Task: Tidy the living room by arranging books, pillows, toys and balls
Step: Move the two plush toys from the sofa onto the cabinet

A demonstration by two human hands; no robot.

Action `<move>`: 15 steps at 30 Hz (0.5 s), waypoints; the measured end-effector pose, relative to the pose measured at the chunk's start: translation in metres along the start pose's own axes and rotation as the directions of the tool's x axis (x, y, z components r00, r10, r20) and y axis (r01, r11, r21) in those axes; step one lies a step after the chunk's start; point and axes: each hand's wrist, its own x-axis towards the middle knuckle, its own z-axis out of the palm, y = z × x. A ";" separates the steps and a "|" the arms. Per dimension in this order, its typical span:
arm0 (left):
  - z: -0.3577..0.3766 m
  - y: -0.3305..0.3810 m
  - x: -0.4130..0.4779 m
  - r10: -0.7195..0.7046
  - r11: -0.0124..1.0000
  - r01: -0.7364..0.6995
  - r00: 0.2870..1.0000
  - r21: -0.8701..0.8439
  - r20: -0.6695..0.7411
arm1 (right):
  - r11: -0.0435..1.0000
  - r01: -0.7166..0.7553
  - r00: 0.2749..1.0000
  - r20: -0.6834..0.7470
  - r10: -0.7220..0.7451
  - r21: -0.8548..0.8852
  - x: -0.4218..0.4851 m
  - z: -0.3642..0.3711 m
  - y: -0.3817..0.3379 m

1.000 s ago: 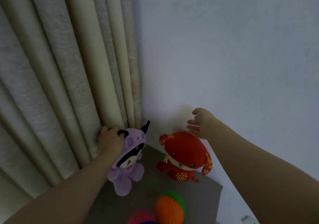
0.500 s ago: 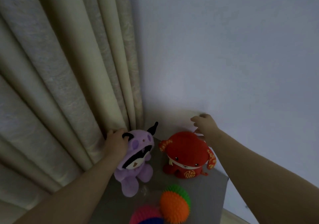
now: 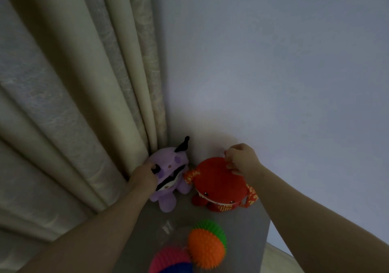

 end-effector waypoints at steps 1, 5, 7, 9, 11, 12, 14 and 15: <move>0.002 0.002 0.001 -0.006 1.000 0.005 1.000 0.026 0.015 | 1.000 -0.006 1.000 -0.009 0.006 -0.014 0.001 0.001 0.002; 0.002 0.006 0.001 0.041 0.997 -0.043 0.998 0.057 0.050 | 0.999 -0.007 0.997 -0.081 0.003 -0.047 0.005 0.004 0.006; -0.002 0.006 -0.003 0.055 0.995 -0.058 0.998 0.080 0.038 | 0.999 -0.007 0.996 -0.091 0.002 -0.046 0.004 0.007 0.005; -0.005 0.005 -0.008 0.077 0.993 -0.080 0.996 0.084 0.036 | 1.000 0.006 0.995 -0.096 -0.009 -0.030 0.001 0.008 0.003; -0.009 0.005 -0.018 0.082 0.996 -0.083 0.996 0.030 0.042 | 1.000 0.016 0.993 -0.113 -0.016 -0.001 -0.003 0.009 0.001; -0.011 0.006 -0.024 0.081 0.997 -0.081 0.996 -0.011 0.038 | 1.000 0.015 0.992 -0.127 -0.014 0.008 -0.006 0.009 0.001; -0.013 0.008 -0.034 0.085 0.991 -0.084 0.996 -0.101 0.006 | 0.999 0.031 0.988 -0.149 -0.029 0.012 -0.012 0.009 0.001; -0.016 0.010 -0.042 0.084 0.988 -0.086 0.996 -0.125 -0.020 | 0.999 0.052 0.988 -0.145 -0.051 0.007 -0.016 0.008 0.000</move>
